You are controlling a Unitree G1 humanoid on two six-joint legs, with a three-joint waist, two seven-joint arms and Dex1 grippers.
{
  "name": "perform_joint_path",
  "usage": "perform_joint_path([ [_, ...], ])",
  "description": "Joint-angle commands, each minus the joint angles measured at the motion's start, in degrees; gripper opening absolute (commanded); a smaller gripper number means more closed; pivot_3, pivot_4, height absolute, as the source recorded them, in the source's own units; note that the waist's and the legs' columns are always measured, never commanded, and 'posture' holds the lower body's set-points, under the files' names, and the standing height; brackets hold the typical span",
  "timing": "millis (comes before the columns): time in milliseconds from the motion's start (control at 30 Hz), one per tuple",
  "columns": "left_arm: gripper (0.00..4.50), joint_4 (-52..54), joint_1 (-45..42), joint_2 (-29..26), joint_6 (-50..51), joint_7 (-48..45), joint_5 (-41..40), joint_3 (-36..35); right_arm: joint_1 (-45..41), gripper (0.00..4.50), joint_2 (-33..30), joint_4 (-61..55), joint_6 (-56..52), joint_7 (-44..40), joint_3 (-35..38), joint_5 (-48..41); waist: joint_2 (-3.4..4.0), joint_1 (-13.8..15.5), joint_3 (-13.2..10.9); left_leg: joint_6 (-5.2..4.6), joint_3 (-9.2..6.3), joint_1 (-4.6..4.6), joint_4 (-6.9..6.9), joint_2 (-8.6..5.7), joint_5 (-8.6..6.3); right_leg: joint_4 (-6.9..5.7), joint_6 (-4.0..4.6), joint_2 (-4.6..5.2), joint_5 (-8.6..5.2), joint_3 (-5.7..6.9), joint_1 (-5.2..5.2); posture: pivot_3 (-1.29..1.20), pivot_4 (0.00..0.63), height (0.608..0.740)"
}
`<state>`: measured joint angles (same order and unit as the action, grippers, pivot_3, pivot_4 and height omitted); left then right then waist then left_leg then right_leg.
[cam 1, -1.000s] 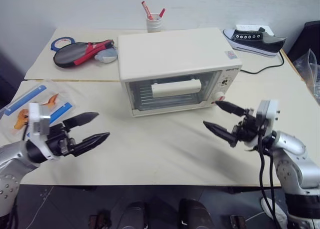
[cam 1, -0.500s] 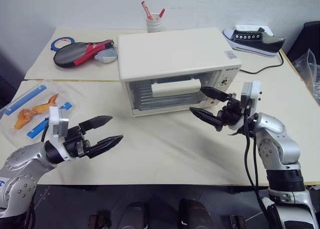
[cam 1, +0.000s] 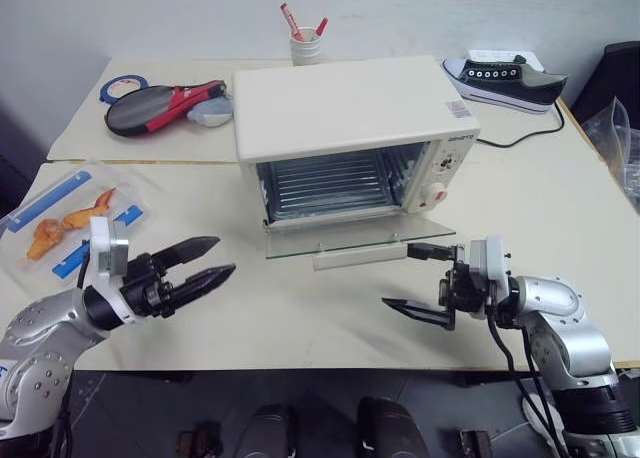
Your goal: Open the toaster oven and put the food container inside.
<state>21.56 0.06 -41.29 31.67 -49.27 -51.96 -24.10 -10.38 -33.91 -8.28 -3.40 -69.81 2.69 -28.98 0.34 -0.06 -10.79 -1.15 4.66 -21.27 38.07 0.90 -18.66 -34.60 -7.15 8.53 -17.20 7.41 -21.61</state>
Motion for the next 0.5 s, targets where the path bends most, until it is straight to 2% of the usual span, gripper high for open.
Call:
perform_joint_path([
  [33, 2.33, -0.7, -3.1, 1.3, -1.3, 0.9, -0.6, -0.4, 0.2, 4.50, -0.6, -1.3, 2.4, -0.8, 0.2, 0.5, 0.00, 0.0, 0.0, 0.00, 0.00, 0.00, 0.00, 0.00, 0.00, 0.00, 0.00, 0.00, 0.00, -0.01, 0.00, 0.00, 0.150, 0.740],
  [100, 1.73, -2.5, -6.5, 2.9, -1.1, 1.9, -0.8, 0.6, 0.2, 4.50, -0.6, -1.0, 2.8, -0.9, 0.1, 0.8, 0.00, 0.1, 0.0, 0.01, 0.00, 0.00, 0.00, 0.00, 0.00, 0.00, 0.00, 0.00, 0.00, 0.00, 0.00, 0.00, 0.150, 0.740],
  [267, 0.21, -8.6, -14.4, 6.9, -6.2, 0.4, 8.3, 9.9, 0.3, 4.50, -0.7, -0.5, 3.7, -0.9, 0.0, 1.6, -0.06, 0.2, 0.0, 0.02, 0.01, 0.03, 0.08, -0.05, 0.01, -0.06, 0.00, 0.00, 0.00, -0.01, 0.04, 0.00, 0.150, 0.740],
  [300, 0.03, -9.3, -15.1, 7.5, -7.0, -0.2, 9.8, 11.6, 0.3, 4.50, -0.8, -0.4, 3.8, -0.7, 0.1, 1.7, -0.07, 0.2, 0.0, 0.01, 0.02, 0.01, 0.10, -0.06, 0.01, -0.06, 0.00, -0.01, 0.00, 0.00, 0.03, 0.00, 0.150, 0.740],
  [500, 0.03, -12.1, -15.9, 9.8, -11.0, -2.9, 15.2, 17.4, 3.5, 4.50, -1.8, -1.3, 5.8, 0.9, 2.8, 2.8, -0.09, 0.1, 0.0, 0.03, 0.10, 0.01, 0.05, -0.04, 0.00, -0.02, 0.00, -0.09, 0.00, -0.02, -0.01, 0.00, 0.150, 0.740],
])
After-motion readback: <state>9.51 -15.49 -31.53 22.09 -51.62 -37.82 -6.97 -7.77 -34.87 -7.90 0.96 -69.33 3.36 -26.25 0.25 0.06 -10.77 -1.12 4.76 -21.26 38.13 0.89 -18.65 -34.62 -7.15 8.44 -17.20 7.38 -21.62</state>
